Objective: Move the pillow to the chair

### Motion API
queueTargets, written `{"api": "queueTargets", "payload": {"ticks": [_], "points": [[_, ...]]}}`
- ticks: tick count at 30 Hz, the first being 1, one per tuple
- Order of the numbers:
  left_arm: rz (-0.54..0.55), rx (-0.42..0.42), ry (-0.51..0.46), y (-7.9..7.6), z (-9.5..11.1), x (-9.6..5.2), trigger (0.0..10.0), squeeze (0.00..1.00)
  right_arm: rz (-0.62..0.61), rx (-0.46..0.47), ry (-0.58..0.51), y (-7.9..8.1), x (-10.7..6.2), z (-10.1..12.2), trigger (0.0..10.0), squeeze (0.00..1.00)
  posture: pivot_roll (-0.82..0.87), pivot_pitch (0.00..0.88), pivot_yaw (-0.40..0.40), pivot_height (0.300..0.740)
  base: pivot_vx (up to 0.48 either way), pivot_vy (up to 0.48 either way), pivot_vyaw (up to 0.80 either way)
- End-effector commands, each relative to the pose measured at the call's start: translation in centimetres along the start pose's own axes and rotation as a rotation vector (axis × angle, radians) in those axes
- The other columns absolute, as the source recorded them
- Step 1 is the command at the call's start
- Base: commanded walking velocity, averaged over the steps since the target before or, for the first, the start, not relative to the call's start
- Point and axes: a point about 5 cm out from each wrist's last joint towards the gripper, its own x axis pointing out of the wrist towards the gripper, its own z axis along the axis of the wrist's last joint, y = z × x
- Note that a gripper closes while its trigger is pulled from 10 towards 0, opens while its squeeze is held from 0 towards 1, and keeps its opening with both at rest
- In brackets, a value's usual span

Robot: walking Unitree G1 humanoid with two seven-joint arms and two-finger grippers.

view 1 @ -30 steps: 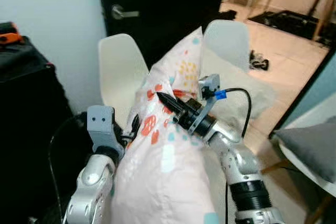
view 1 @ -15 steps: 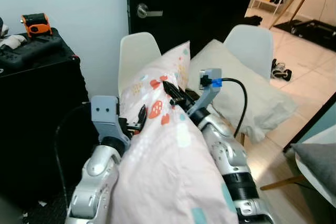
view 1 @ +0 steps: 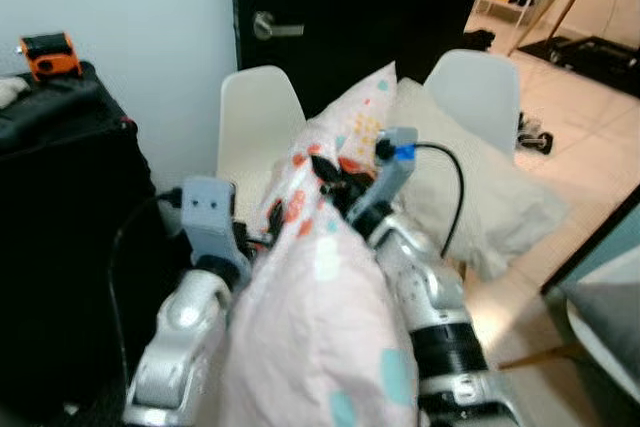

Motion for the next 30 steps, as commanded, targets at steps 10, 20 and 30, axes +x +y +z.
{"api": "queueTargets", "payload": {"ticks": [10,20,30], "points": [[-0.039,-0.013,0.028,-0.80,-0.64,0.18,10.0,0.00,0.018,-0.021,-0.098,0.36,0.11,1.68,10.0,0.00,0.05,0.000,-0.048,0.740,0.357,0.000,0.00],[-0.052,-0.009,0.032,-0.95,-0.79,0.50,10.0,0.00,0.024,-0.022,-0.100,0.35,0.31,1.82,10.0,0.00,0.05,0.000,-0.056,0.740,0.372,0.000,0.00],[-0.037,-0.018,0.028,-0.87,-0.75,0.41,10.0,0.00,0.033,-0.020,-0.099,0.43,0.38,1.99,10.0,0.00,0.05,0.000,-0.069,0.740,0.372,0.000,0.00]]}}
